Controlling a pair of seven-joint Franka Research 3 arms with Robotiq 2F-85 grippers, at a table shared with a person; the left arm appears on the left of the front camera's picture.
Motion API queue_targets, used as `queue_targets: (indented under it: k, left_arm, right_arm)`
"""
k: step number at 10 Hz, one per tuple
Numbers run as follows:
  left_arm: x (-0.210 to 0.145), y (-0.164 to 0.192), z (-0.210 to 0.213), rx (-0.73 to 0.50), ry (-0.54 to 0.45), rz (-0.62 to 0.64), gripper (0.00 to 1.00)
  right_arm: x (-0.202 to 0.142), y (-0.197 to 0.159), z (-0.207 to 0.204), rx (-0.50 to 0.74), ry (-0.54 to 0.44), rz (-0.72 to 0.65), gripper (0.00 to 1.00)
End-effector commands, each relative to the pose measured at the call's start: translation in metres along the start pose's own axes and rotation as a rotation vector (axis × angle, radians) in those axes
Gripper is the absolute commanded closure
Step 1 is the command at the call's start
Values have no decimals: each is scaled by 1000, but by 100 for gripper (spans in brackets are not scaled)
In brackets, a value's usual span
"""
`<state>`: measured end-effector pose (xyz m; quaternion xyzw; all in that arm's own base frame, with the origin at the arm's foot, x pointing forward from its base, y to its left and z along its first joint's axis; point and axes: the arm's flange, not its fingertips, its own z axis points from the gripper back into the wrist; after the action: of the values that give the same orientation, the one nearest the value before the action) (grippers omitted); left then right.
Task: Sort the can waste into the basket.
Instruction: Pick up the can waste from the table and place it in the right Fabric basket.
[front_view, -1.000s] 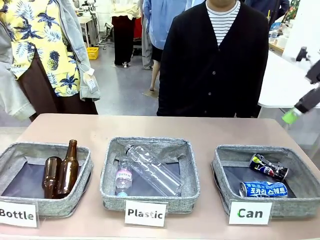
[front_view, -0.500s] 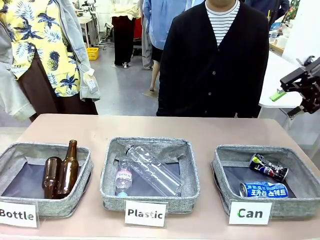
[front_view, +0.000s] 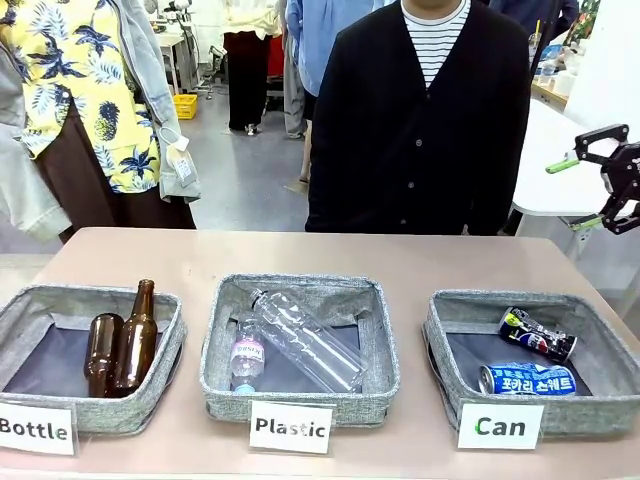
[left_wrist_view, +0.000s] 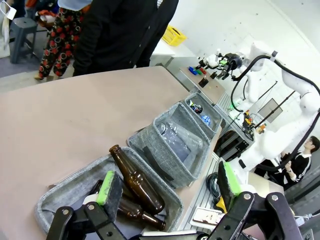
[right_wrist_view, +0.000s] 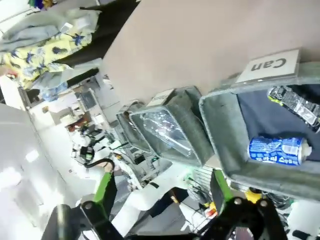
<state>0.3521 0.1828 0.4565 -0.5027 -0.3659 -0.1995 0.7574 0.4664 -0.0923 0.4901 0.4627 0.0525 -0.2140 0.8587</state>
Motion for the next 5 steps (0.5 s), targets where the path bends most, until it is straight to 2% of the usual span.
queue_targets:
  k: [1, 5]
  left_arm:
    - [0, -4, 0, -1, 4, 8, 0]
    - [0, -4, 0, -1, 4, 8, 0]
  right_arm:
    - [-5, 5, -1, -90, -20, 80, 0]
    - [-5, 5, -1, -90, -20, 80, 0]
